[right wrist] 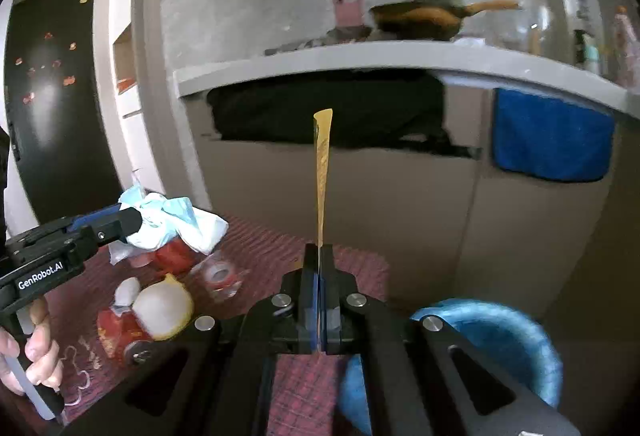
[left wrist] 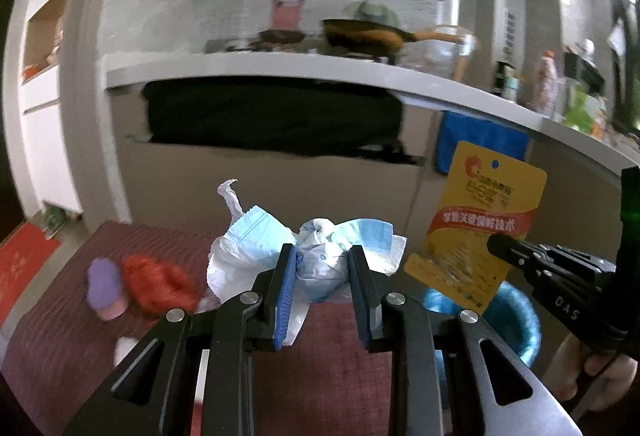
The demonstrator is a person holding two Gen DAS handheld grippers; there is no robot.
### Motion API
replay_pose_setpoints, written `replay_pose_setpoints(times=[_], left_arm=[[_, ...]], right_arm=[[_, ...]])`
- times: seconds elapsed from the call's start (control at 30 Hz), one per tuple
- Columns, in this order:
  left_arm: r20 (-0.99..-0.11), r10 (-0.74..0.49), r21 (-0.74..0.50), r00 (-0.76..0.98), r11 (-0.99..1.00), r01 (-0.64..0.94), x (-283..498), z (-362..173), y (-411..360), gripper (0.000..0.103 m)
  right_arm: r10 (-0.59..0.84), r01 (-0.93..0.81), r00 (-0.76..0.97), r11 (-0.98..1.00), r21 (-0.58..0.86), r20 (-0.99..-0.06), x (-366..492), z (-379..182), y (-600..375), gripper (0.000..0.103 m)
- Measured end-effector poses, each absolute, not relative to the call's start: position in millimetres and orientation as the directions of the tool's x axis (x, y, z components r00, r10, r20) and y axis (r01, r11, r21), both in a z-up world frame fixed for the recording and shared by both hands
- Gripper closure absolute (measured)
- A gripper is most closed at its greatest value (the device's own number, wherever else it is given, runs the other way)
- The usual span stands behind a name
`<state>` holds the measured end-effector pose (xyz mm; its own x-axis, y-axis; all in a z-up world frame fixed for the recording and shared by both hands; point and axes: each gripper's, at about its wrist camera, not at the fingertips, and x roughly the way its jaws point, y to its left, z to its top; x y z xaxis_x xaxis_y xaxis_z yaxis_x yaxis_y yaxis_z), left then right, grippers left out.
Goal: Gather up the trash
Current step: 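Carry yellow card and face mask with both tools toward the bin, then open both tools over the bin to drop card and mask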
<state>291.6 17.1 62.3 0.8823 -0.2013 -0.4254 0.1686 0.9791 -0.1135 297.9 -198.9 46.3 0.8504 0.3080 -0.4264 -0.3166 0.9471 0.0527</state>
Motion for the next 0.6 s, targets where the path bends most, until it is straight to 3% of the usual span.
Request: replay_pose_setpoints(times=[0.4,0.6], left_arm=[[-0.358,-0.368,-0.051,0.858,0.925,0.375,289.9,75.6,-106.7,0.076],[-0.373,-0.416,-0.034,0.829,0.899,0.436,295.6,65.7,-148.9,0.076]], right_arm=[[0.156,-0.155,0.903,0.987,0.036,-0.399,274.4,56.5,-298.3,0.103],[0.107,-0.098,0.904,0.994,0.043,-0.413,268.5,48.5,-335.0,0.103]])
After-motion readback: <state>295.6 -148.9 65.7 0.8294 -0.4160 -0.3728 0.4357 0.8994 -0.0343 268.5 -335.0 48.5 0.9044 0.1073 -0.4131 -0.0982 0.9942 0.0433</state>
